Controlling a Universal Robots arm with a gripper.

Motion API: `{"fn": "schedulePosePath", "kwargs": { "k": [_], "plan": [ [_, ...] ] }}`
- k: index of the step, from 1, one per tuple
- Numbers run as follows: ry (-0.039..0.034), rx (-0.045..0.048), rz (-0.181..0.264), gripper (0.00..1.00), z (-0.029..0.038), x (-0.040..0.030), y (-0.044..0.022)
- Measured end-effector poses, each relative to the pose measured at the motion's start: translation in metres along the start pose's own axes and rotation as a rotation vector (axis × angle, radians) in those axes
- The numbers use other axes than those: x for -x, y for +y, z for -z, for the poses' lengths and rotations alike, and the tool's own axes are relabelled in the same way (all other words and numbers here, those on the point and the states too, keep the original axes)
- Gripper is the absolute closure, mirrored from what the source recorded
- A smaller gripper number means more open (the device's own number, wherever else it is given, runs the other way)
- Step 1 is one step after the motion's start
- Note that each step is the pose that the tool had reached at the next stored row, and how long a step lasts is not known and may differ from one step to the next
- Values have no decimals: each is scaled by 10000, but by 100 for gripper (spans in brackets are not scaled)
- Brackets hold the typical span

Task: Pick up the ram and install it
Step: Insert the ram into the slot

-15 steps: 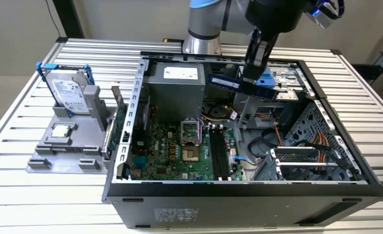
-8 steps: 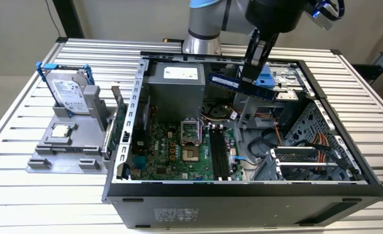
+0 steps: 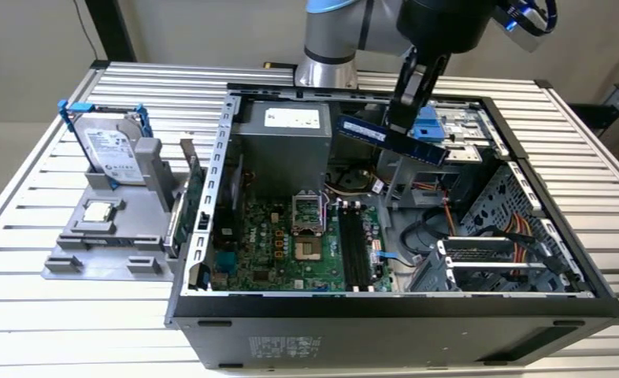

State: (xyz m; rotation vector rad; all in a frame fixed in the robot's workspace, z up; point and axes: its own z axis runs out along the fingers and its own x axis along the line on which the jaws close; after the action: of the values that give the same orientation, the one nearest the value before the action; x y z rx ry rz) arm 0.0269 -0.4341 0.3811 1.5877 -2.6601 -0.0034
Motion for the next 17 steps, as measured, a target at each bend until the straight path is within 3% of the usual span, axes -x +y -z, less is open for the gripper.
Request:
{"fn": "schedulePosePath", "kwargs": {
  "k": [17],
  "plan": [
    [-38,57,-1568,100,-4,0,0]
  ]
}}
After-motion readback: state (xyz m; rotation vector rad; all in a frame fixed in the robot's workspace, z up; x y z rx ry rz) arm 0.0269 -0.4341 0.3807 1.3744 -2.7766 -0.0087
